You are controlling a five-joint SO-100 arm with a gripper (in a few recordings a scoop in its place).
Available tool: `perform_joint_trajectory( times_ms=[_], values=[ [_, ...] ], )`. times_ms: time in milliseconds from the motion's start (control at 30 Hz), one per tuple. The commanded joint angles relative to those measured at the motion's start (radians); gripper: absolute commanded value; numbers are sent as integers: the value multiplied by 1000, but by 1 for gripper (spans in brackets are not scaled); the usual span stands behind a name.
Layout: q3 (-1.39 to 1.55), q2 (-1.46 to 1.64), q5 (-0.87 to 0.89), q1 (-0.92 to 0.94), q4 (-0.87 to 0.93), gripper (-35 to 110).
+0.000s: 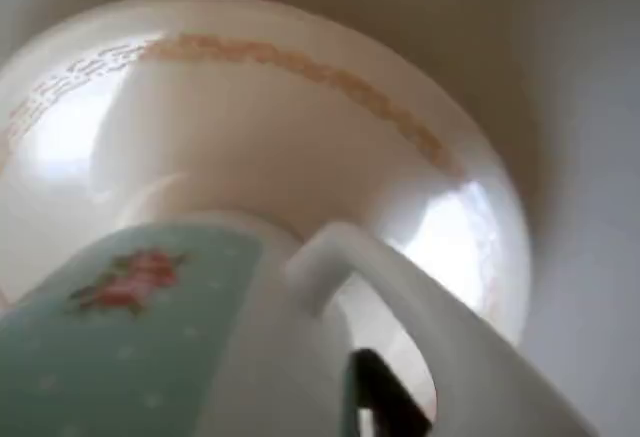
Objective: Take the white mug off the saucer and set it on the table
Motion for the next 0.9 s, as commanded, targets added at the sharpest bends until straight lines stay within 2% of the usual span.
perform_joint_trajectory(
  times_ms=[0, 200, 367, 567, 867],
  values=[
    [-48, 195, 37, 46, 44, -2],
    [-126, 337, 81, 117, 121, -2],
    [-278, 345, 18, 187, 255, -2],
    [-368, 336, -172, 321, 367, -2],
    [-337, 325, -531, 617, 382, -2]
  ],
)
